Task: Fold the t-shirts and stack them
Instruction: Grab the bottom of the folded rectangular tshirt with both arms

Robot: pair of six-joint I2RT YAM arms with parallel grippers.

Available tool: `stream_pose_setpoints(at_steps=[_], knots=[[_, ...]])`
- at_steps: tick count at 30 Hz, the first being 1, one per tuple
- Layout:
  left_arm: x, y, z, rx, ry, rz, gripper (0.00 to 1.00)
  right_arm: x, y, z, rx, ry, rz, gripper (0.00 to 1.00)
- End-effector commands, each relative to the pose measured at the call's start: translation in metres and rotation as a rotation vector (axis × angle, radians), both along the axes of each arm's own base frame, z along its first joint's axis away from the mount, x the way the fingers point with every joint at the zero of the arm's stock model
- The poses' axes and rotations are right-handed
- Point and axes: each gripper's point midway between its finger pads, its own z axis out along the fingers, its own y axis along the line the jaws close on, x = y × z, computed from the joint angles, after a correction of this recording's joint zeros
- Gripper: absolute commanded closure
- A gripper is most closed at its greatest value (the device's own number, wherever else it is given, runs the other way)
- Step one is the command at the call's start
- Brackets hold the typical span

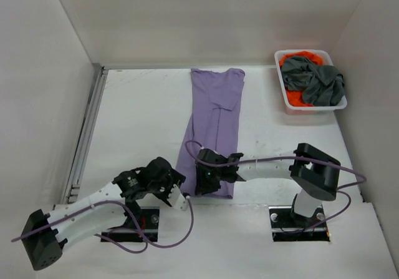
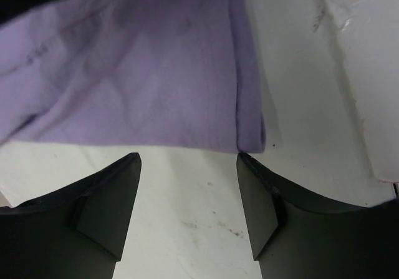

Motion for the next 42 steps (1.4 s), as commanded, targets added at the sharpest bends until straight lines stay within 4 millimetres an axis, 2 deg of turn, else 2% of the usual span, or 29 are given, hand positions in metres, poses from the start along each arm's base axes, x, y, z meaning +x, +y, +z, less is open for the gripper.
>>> stream_pose_setpoints(at_steps=[1, 5, 8, 10, 12, 16, 18, 21, 27, 31, 35, 37, 40, 42], knots=[[-0.003, -0.019, -0.004, 0.016, -0.078, -0.178, 0.37, 0.006, 0.011, 0.038, 0.127, -0.057, -0.008, 0.59], [-0.002, -0.029, -0.019, 0.039, -0.108, -0.238, 0.36, 0.004, -0.009, 0.079, 0.186, -0.121, -0.041, 0.49], [0.005, -0.031, -0.030, 0.067, -0.100, -0.224, 0.37, 0.002, -0.046, 0.091, 0.142, -0.153, -0.123, 0.48], [0.010, -0.029, -0.034, 0.084, -0.083, -0.205, 0.39, -0.002, -0.072, 0.083, 0.101, -0.145, -0.168, 0.48], [0.010, -0.028, -0.037, 0.097, -0.068, -0.200, 0.42, -0.003, -0.101, 0.065, 0.059, -0.122, -0.242, 0.46], [0.005, -0.027, -0.039, 0.109, -0.051, -0.213, 0.61, -0.003, -0.135, 0.032, 0.023, -0.085, -0.330, 0.41], [0.002, -0.025, -0.040, 0.116, -0.038, -0.214, 0.74, -0.002, -0.137, 0.024, 0.036, -0.075, -0.339, 0.38], [-0.002, -0.025, -0.038, 0.120, -0.022, -0.197, 0.86, 0.002, -0.126, 0.022, 0.068, -0.074, -0.330, 0.37], [-0.016, -0.031, -0.021, 0.094, 0.046, -0.137, 0.88, 0.013, -0.098, 0.016, 0.087, -0.064, -0.299, 0.38], [-0.029, -0.034, -0.017, 0.083, 0.092, -0.112, 0.89, -0.001, -0.090, 0.001, 0.057, -0.015, -0.261, 0.53], [-0.032, -0.036, -0.013, 0.062, 0.133, -0.055, 0.94, -0.011, -0.097, -0.003, 0.060, 0.015, -0.268, 0.85], [-0.034, -0.036, -0.010, 0.055, 0.159, -0.019, 0.96, -0.012, -0.101, 0.001, 0.072, 0.008, -0.273, 0.96], [-0.035, -0.039, -0.002, 0.038, 0.208, 0.051, 0.99, -0.014, -0.106, 0.016, 0.095, -0.003, -0.274, 1.00], [-0.031, -0.047, 0.015, 0.005, 0.228, 0.105, 0.99, -0.016, -0.110, 0.032, 0.103, -0.013, -0.266, 1.00]])
